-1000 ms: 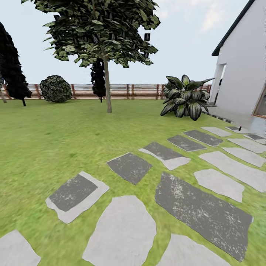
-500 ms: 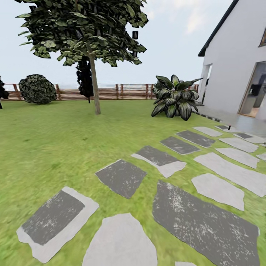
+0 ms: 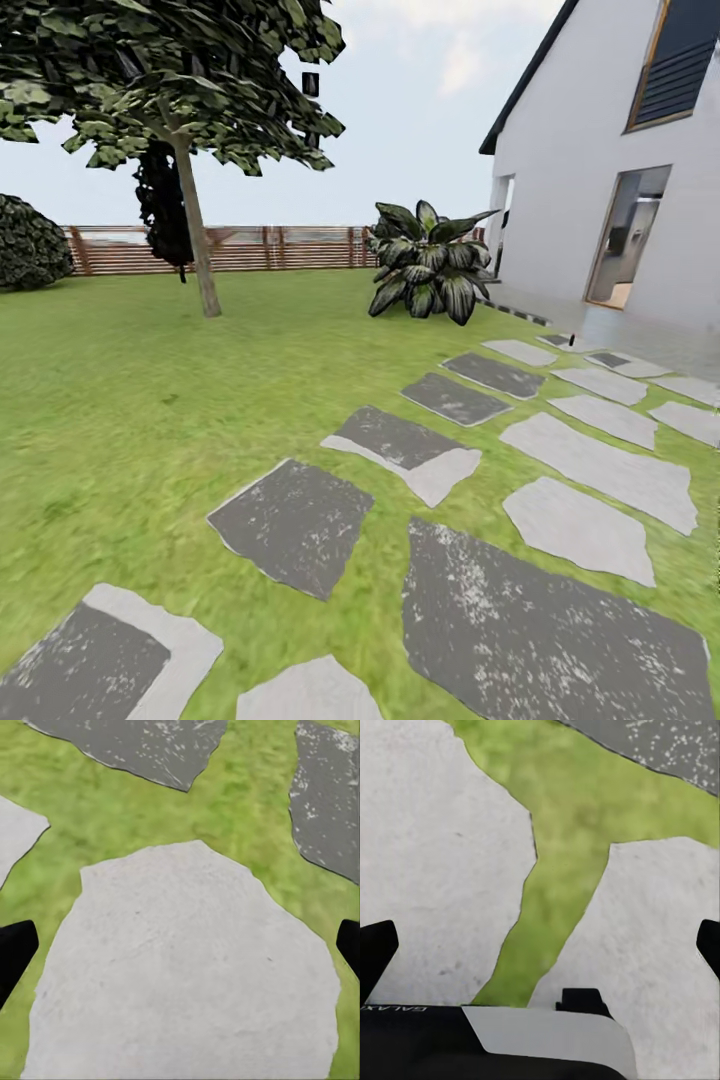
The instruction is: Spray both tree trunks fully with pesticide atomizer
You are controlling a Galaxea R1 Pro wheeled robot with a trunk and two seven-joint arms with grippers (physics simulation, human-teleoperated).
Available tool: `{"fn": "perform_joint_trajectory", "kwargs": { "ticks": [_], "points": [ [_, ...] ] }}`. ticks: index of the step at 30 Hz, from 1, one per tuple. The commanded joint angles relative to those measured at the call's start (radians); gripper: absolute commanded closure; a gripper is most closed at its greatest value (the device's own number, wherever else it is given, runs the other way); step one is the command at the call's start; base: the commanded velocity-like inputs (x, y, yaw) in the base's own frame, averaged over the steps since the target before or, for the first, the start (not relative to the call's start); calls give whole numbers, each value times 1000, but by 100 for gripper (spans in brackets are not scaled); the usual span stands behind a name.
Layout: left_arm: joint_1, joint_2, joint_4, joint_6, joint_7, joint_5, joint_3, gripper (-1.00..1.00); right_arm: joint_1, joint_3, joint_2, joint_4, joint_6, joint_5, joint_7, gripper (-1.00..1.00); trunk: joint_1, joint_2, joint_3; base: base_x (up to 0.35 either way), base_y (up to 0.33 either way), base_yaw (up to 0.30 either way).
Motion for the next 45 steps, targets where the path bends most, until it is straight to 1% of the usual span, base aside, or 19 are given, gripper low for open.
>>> {"fn": "perform_joint_trajectory", "kwargs": {
  "ticks": [1, 10, 45],
  "points": [
    [0, 0, -1, -1, 0, 0, 0, -100, -1, 1, -1, 1, -3, -1, 0, -100, -3, 0, -1, 700, 203, -300],
    [0, 0, 0, -1, 0, -1, 0, -100, -1, 1, 0, 1, -4, -1, 0, -100, -3, 0, -1, 700, 81, -300],
    [0, 0, 0, -1, -1, -1, 0, -100, -1, 1, 0, 1, -3, -1, 0, -100, -3, 0, -1, 700, 2, -300]
  ]
}}
